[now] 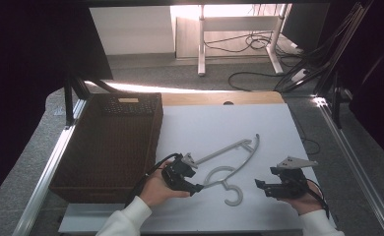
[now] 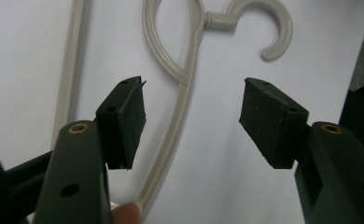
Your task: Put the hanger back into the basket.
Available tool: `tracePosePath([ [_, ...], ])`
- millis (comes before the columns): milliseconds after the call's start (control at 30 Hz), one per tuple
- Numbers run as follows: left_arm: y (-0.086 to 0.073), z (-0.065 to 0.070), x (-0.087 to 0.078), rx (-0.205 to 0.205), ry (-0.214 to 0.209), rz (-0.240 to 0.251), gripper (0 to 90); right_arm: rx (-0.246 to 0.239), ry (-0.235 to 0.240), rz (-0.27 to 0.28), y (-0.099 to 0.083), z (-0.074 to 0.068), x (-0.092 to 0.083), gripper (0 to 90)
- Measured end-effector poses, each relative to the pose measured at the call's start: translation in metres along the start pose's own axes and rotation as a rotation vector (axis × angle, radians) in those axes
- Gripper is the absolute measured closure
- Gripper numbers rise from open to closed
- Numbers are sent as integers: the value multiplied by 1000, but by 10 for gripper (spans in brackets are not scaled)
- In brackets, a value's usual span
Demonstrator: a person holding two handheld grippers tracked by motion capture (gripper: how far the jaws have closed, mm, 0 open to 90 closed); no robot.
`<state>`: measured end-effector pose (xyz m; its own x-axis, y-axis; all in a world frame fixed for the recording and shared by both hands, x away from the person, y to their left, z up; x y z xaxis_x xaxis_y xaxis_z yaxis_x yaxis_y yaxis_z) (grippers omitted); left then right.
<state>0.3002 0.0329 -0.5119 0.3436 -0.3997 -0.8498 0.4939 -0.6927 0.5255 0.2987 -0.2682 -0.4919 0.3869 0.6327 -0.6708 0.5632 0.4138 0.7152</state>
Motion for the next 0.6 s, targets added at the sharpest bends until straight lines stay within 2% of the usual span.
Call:
tracePosePath([
  [133, -2, 1, 11, 22, 3, -23, 435, -2, -2, -6, -1, 0, 1, 249],
  [267, -2, 1, 17, 27, 13, -33, 462, -3, -3, -12, -1, 0, 2, 248],
  [333, 0, 5, 22, 59, 22, -52, 467, -3, -4, -15, -1, 0, 2, 248],
  [400, 1, 9, 25, 76, 14, -65, 470, -3, -4, -16, -1, 0, 2, 248],
  [600, 1, 13, 36, 89, 18, -92, 509, -3, -7, -19, -2, 1, 2, 247],
])
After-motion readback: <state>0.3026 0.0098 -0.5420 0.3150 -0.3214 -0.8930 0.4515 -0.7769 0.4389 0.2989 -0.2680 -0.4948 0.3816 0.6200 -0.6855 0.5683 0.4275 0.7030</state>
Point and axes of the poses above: each handheld gripper's, and its own axes: x roughly forward along the jaws, y roughly out of its top, z roughly to its right, the point moved 4 cm from there along x, roughly forward along the jaws, and after that the axes turned 13 degrees about y, right-handed, at the moved point
